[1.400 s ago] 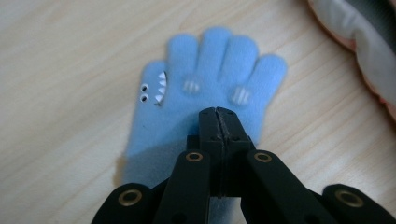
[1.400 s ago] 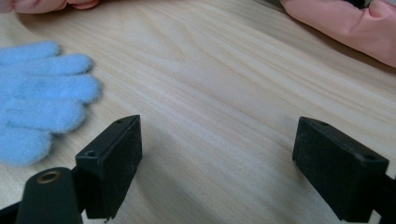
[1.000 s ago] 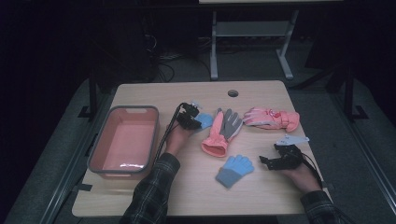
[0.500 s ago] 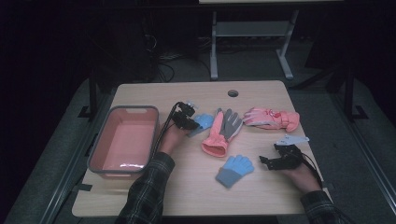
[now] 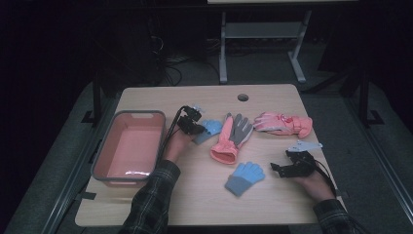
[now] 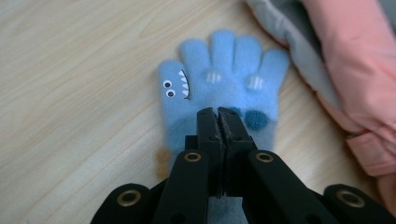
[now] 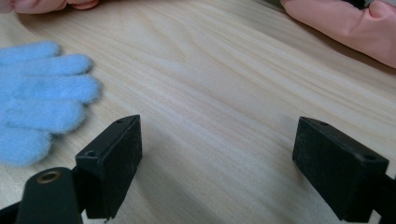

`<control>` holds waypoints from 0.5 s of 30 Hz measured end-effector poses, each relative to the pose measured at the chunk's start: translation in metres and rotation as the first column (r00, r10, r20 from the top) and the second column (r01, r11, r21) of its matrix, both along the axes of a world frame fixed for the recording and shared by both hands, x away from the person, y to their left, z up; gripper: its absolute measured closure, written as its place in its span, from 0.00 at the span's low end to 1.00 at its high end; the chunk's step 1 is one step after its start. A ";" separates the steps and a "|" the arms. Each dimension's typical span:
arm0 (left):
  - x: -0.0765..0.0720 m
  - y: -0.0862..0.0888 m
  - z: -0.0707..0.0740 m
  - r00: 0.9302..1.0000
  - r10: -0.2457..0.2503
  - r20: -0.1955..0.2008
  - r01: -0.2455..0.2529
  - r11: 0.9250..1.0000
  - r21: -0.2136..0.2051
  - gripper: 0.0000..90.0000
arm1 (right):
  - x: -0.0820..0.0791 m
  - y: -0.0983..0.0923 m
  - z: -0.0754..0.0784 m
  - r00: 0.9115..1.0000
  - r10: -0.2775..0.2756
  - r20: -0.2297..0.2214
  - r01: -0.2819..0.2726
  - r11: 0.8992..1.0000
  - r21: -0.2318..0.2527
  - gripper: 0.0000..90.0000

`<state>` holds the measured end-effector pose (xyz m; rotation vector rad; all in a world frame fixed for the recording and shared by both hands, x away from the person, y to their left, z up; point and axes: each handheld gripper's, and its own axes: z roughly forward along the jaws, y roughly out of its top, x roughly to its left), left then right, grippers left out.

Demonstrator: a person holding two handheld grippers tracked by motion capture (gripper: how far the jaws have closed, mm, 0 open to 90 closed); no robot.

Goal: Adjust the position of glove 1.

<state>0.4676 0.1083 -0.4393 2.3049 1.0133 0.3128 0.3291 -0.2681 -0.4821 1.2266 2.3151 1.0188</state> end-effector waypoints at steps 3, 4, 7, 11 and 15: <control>-0.003 0.002 0.008 1.000 0.007 0.001 -0.007 1.000 -0.015 0.98 | 0.000 0.000 0.000 1.000 0.000 0.001 0.000 1.000 0.000 0.17; -0.005 0.002 0.012 1.000 0.009 0.002 -0.009 1.000 -0.025 0.99 | 0.000 0.000 0.000 1.000 0.000 -0.001 0.000 1.000 0.000 0.17; -0.010 0.005 0.023 1.000 0.009 0.008 -0.009 0.999 -0.046 0.99 | 0.000 0.000 0.000 1.000 0.000 0.000 0.000 1.000 0.000 0.17; -0.019 0.010 0.039 1.000 0.001 0.018 0.001 0.997 -0.073 0.99 | 0.000 0.000 0.000 1.000 0.000 0.000 0.000 1.000 0.000 0.17; -0.032 0.015 0.055 0.999 -0.014 0.032 0.017 0.994 -0.105 0.99 | 0.000 0.000 0.000 1.000 0.001 0.000 -0.001 1.000 0.003 0.20</control>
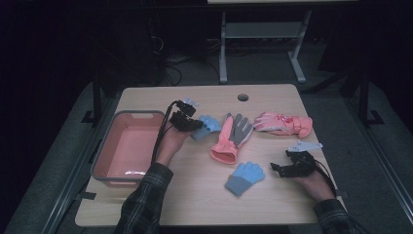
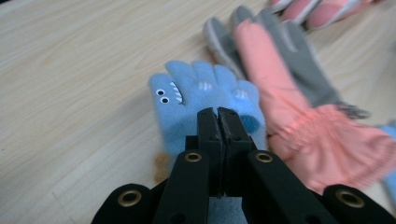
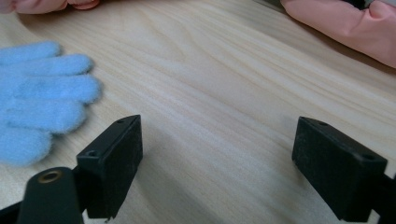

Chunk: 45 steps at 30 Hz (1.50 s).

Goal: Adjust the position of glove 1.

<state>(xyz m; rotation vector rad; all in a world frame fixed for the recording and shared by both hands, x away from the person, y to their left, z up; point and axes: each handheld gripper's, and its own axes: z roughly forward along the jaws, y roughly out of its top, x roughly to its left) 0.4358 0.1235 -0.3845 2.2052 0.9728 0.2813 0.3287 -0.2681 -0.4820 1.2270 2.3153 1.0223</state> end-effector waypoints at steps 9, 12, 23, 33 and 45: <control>-0.026 0.009 0.011 0.999 -0.036 -0.003 0.035 0.996 -0.086 0.99 | -0.005 -0.002 0.014 0.997 0.079 -0.012 -0.078 0.995 0.065 0.77; -0.034 0.011 0.010 0.999 -0.049 -0.003 0.049 0.994 -0.093 0.99 | -0.009 0.005 0.018 0.991 0.136 -0.014 -0.134 0.986 0.101 0.94; -0.056 0.014 0.011 0.996 -0.094 0.006 0.094 0.988 -0.124 0.99 | -0.023 0.053 0.016 0.940 0.332 -0.074 -0.324 0.941 0.101 1.00; -0.072 0.016 0.010 0.990 -0.138 0.008 0.138 0.983 -0.125 0.99 | -0.034 0.081 0.013 0.909 0.402 -0.112 -0.392 0.914 0.102 1.00; -0.097 0.007 0.003 0.976 -0.218 0.003 0.216 0.965 -0.148 0.99 | -0.030 0.071 0.020 0.941 0.336 -0.045 -0.330 0.937 0.114 0.80</control>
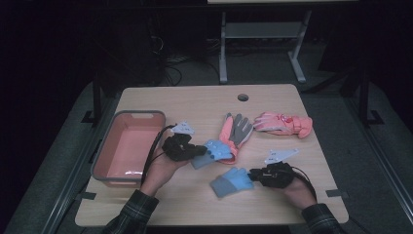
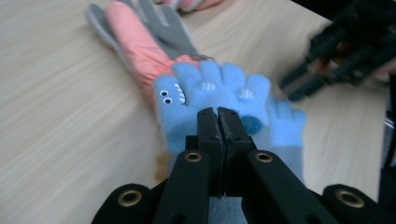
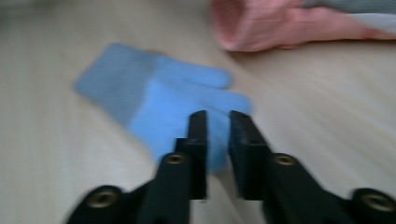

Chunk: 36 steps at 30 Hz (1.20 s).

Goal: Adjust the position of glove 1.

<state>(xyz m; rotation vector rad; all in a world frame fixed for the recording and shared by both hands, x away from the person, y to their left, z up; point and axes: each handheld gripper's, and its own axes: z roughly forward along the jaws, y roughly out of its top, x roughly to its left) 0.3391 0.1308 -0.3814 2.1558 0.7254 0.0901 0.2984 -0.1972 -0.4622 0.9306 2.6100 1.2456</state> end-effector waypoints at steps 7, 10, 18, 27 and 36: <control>-0.010 -0.018 -0.010 0.998 -0.050 -0.024 0.050 0.999 -0.003 0.99 | 0.015 -0.027 -0.005 0.989 -0.148 0.029 0.148 0.989 -0.009 0.47; -0.013 -0.026 -0.014 0.997 -0.071 -0.036 0.071 0.998 -0.003 0.99 | 0.020 -0.036 -0.010 0.977 -0.210 0.023 0.211 0.977 -0.030 0.35; -0.022 -0.047 -0.025 0.992 -0.114 -0.061 0.115 0.993 0.008 0.99 | 0.029 -0.047 -0.019 0.958 -0.280 0.068 0.284 0.957 -0.057 0.22; -0.028 -0.062 -0.038 0.991 -0.115 -0.071 0.117 0.993 0.021 0.99 | 0.030 -0.044 -0.020 0.958 -0.272 0.092 0.280 0.955 -0.095 0.15; -0.032 -0.071 -0.048 0.990 -0.115 -0.077 0.120 0.991 0.062 0.99 | 0.030 -0.044 -0.020 0.958 -0.271 0.092 0.280 0.955 -0.095 0.15</control>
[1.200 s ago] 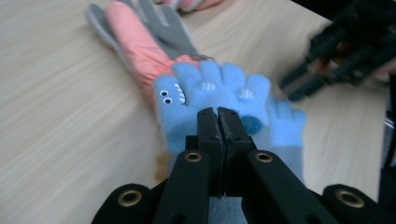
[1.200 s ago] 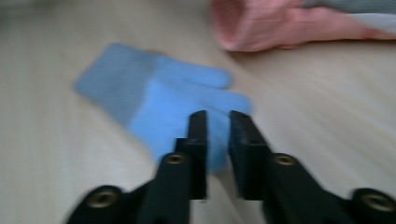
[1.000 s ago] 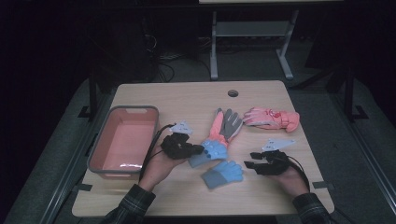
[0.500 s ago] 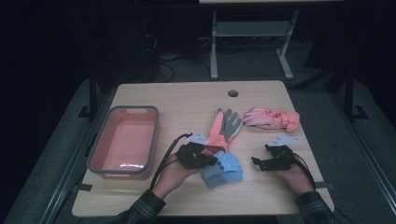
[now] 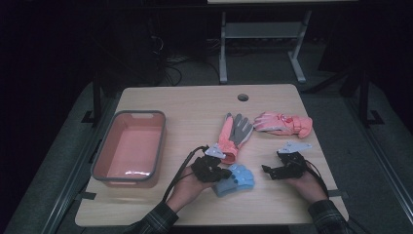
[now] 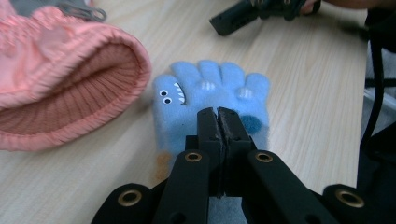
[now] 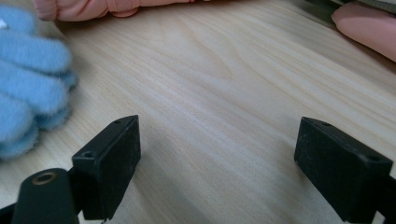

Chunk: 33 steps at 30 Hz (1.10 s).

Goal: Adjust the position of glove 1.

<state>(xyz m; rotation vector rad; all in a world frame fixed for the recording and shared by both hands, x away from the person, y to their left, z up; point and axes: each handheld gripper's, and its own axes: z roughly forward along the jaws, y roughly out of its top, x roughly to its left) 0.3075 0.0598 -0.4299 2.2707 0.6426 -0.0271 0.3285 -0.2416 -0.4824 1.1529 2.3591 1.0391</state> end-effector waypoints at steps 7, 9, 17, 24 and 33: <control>-0.002 -0.004 -0.010 1.000 -0.013 -0.011 0.014 0.998 0.057 0.98 | 0.000 0.000 0.000 1.000 0.000 0.000 0.000 1.000 0.000 0.15; -0.003 -0.005 -0.011 1.000 -0.023 -0.003 0.023 0.997 0.078 0.98 | 0.000 0.000 0.000 1.000 0.000 0.000 0.000 1.000 0.000 0.15; -0.003 -0.005 -0.004 0.999 -0.047 0.025 0.046 0.997 0.070 0.63 | 0.000 0.000 0.000 1.000 -0.001 -0.001 0.001 1.000 0.000 0.15; 0.000 -0.017 -0.012 0.997 -0.076 0.022 0.074 0.992 0.105 0.26 | 0.000 0.000 0.000 1.000 -0.001 -0.001 0.001 1.000 0.000 0.15; -0.001 -0.028 -0.026 0.994 -0.093 0.059 0.082 0.983 0.165 0.18 | 0.000 0.000 0.000 1.000 -0.003 -0.002 0.003 1.000 0.000 0.15</control>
